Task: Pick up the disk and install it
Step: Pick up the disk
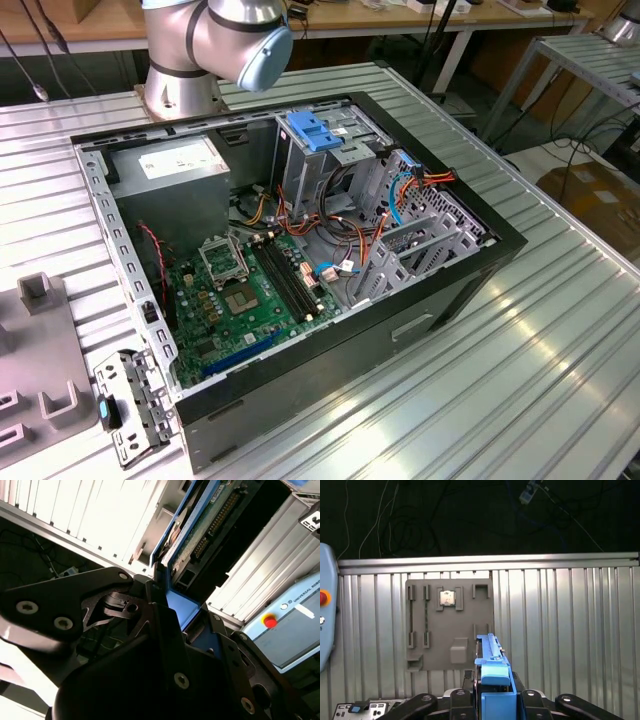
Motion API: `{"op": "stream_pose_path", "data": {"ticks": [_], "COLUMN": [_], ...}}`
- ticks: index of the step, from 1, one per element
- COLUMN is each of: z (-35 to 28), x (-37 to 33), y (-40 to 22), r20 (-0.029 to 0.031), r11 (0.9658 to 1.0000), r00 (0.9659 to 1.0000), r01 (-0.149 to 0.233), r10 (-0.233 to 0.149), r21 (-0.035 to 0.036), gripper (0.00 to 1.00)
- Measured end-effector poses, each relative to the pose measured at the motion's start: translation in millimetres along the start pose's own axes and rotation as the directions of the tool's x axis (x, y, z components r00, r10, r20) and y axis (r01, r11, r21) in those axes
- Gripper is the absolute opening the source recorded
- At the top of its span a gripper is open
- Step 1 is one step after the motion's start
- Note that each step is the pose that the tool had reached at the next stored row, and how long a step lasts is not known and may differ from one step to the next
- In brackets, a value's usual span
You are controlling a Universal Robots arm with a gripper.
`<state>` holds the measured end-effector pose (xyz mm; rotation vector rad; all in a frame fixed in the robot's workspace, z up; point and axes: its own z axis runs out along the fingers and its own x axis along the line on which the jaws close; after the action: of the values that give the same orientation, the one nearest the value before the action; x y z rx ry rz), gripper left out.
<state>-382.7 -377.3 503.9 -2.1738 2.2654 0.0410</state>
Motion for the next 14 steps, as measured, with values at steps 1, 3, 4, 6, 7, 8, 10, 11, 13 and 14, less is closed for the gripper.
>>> {"op": "stream_pose_path", "data": {"ticks": [1, 3, 4, 6, 7, 8, 10, 11, 13, 14], "z": [0.0, -0.1, -0.2, -0.2, -0.2, -0.3, -0.3, -0.3, -0.4, -0.4], "x": [0.0, 0.1, 0.2, 0.7, 1.4, 1.8, 3.4, 4.2, 5.8, 6.3], "y": [-1.6, -4.4, -6.1, -9.0, -9.7, -10.2, -11.0, -11.3, -12.0, -12.9], "r20": [0.0000, 0.0000, 0.0000, 0.0000, 0.0000, 0.0000, -0.0001, -0.0001, -0.0001, 0.0000], "r11": [1.0000, 1.0000, 1.0000, 1.0000, 1.0000, 1.0000, 1.0000, 1.0000, 1.0000, 1.0000], "r00": [1.0000, 1.0000, 1.0000, 1.0000, 1.0000, 1.0000, 1.0000, 1.0000, 1.0000, 1.0000], "r01": [0.000, 0.000, 0.000, 0.000, 0.000, 0.000, 0.000, 0.000, 0.000, 0.000], "r10": [0.000, 0.000, 0.000, 0.000, 0.000, 0.000, 0.000, 0.000, 0.000, 0.000], "r21": [0.0000, -0.0003, -0.0006, -0.0007, -0.0008, -0.0009, -0.0011, -0.0011, -0.0012, -0.0012], "gripper": [0.37, 0.37, 0.37, 0.37, 0.37, 0.37, 0.37, 0.37, 0.37, 0.37]}}
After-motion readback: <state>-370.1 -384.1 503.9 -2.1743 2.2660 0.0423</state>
